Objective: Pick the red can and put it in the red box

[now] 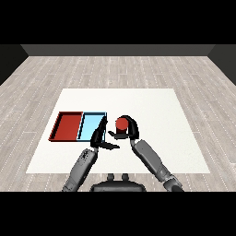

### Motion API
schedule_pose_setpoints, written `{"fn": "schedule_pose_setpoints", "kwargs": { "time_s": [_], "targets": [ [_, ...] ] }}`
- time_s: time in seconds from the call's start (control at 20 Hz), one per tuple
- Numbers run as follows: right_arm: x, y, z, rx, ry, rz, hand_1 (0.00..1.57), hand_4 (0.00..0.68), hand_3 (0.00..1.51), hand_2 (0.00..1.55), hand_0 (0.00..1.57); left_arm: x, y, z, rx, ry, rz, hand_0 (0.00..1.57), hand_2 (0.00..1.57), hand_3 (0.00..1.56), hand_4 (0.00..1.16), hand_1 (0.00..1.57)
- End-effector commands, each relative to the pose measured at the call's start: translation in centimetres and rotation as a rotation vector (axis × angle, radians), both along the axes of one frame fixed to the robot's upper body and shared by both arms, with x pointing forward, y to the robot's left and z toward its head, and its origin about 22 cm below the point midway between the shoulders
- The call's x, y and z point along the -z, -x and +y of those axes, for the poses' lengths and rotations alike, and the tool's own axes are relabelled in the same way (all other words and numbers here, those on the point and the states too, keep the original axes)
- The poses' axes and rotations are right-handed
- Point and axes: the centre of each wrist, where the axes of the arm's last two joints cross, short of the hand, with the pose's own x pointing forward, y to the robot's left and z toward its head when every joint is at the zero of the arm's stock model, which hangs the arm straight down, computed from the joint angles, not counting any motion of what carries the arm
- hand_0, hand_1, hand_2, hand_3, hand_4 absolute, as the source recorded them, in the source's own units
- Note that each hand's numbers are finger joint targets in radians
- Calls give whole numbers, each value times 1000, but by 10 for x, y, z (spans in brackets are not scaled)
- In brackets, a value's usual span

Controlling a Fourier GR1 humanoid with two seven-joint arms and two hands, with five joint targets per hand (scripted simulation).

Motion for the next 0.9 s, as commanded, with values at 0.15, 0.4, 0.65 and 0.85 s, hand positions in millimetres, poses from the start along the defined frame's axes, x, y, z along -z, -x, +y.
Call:
{"fn": "schedule_pose_setpoints", "kwargs": {
  "time_s": [0.15, 0.4, 0.65, 0.85],
  "targets": [
    [-3, -10, 10, 4, -10, -7, 1458, 639, 1381, 1443, 1458, -10, -14, -2, 11, 16, 35, 0, 0, 0, 0, 0],
    [-1, 19, 16, -15, -7, -13, 1450, 637, 1381, 1434, 1450, 16, 0, -7, 42, 16, 70, 0, 0, 0, 0, 0],
    [-2, -6, 21, -27, -12, -13, 1435, 630, 1376, 1437, 1435, 21, -20, -14, 51, 8, 68, 0, 0, 0, 0, 0],
    [8, 16, 40, -52, -13, -5, 1453, 625, 1372, 1432, 1453, 24, -13, -15, 45, 49, 76, 0, 0, 0, 0, 0]
  ]
}}
